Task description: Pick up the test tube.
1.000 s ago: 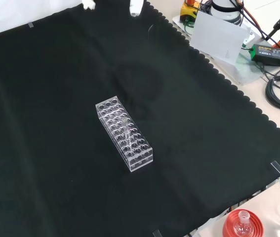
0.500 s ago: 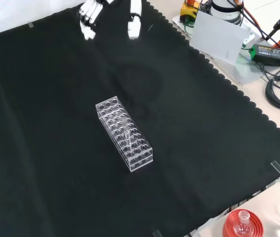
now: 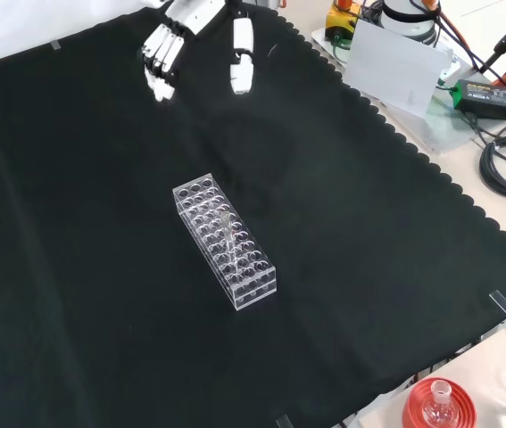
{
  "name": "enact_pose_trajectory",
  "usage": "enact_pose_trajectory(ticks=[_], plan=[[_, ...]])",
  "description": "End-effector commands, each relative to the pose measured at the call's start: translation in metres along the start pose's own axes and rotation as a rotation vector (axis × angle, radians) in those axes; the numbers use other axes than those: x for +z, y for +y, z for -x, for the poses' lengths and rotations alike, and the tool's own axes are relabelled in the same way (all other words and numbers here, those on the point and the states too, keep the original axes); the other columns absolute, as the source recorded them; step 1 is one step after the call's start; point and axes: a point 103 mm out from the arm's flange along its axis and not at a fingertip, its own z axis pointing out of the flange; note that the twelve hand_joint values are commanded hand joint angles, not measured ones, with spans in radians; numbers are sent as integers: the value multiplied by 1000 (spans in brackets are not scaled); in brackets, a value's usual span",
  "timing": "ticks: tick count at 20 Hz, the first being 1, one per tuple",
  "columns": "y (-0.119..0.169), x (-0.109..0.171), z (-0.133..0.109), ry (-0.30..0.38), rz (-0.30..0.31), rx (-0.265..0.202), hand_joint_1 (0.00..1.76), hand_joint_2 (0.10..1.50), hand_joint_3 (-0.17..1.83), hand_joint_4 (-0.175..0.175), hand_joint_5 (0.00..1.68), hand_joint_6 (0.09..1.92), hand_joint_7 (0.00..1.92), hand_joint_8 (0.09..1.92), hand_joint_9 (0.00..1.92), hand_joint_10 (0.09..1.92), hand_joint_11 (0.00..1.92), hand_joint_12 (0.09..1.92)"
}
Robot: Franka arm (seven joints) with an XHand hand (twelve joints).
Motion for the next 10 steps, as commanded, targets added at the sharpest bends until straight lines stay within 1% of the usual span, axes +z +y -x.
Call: enact_pose_trajectory(ticks=[1,10], plan=[[41,41,-28,14,-74,-51,807,804,448,3,295,87,197,803,56,951,0,1293],[75,65,-36,26,-107,-52,823,802,461,-3,310,87,226,806,83,950,0,1305]])
